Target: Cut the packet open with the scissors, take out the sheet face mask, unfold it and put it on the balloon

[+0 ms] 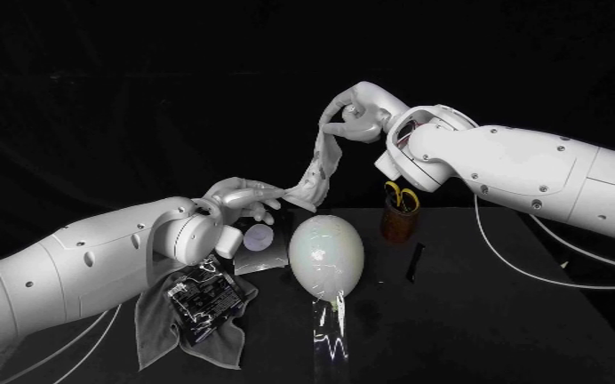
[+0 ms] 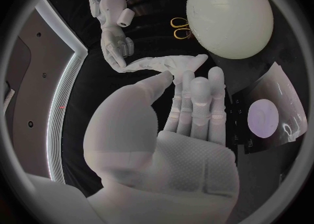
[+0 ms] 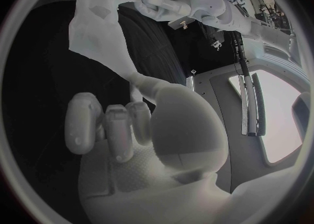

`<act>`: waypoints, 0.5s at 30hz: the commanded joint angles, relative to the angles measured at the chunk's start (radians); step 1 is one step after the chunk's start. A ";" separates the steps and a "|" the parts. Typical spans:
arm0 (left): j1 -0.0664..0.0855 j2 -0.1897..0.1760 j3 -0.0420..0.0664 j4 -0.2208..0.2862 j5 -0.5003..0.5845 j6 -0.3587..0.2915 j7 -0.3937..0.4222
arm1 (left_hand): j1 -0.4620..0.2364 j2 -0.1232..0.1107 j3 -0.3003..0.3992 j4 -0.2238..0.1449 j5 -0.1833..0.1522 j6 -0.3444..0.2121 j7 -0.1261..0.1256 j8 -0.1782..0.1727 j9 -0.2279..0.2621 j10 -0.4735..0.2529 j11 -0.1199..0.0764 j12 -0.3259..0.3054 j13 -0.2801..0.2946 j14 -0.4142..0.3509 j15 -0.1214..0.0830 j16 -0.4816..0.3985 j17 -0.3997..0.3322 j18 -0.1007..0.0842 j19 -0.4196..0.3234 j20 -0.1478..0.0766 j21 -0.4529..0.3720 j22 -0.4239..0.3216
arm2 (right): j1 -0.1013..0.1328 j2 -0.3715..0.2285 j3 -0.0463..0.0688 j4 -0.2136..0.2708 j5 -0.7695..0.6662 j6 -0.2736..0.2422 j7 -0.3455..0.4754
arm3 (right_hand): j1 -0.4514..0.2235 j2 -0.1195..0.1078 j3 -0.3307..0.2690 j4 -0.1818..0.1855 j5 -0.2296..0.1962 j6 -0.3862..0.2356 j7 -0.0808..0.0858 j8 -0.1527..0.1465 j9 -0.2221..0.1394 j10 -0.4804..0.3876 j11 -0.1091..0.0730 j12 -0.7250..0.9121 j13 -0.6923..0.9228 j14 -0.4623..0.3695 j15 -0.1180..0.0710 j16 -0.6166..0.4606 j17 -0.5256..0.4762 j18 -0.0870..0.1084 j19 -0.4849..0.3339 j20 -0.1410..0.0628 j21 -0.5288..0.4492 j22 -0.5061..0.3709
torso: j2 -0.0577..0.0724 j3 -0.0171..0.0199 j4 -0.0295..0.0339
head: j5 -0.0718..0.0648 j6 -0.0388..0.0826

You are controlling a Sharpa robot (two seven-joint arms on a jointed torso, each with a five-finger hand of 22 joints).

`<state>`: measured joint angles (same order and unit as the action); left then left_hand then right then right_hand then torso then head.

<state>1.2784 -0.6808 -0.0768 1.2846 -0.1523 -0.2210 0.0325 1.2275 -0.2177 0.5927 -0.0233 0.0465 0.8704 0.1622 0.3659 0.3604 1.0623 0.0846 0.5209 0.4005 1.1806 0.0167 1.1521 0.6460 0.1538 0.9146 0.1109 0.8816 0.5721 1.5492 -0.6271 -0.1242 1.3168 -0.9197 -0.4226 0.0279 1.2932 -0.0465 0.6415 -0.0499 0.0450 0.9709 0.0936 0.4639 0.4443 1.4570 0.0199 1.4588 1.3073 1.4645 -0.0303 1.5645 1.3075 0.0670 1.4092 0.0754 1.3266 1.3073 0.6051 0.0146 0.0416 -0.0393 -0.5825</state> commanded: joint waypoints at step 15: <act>0.001 0.005 0.001 -0.023 -0.095 0.070 -0.072 | 0.006 -0.020 -0.063 0.024 0.002 -0.042 0.009 -0.023 -0.016 0.004 0.010 -0.055 -0.063 0.006 0.011 0.021 -0.003 0.028 0.013 0.017 -0.032 -0.028 | 0.002 0.002 0.001 0.007 -0.138 -0.081 0.067 | -0.009 -0.001 0.004 -0.003 0.003 0.007 -0.001 0.006 0.102 0.036 -0.001 0.008 0.168 0.106 -0.007 0.006 0.263 -0.011 0.012 -0.002 0.013 0.190 | 0.000 0.0000 0.0009 | 0.000 0.003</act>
<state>1.2783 -0.6776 -0.0768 1.2624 -0.2185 -0.1796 -0.0222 1.2341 -0.2294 0.5350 0.0015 0.0465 0.8335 0.1718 0.3468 0.3449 1.0613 0.0934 0.4705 0.3393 1.1781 0.0283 1.1689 0.6386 0.1709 0.9241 0.1271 0.8540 0.5451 1.5500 -0.6260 -0.1241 1.3242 -1.0224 -0.4648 0.0637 1.2880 -0.0517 0.6415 -0.0499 0.0465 0.9692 0.0946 0.4657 0.4445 1.4588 0.0219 1.4628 1.3081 1.4644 -0.0303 1.5673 1.3081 0.0671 1.4151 0.0740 1.3343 1.3081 0.6047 0.0146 0.0426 -0.0401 -0.5798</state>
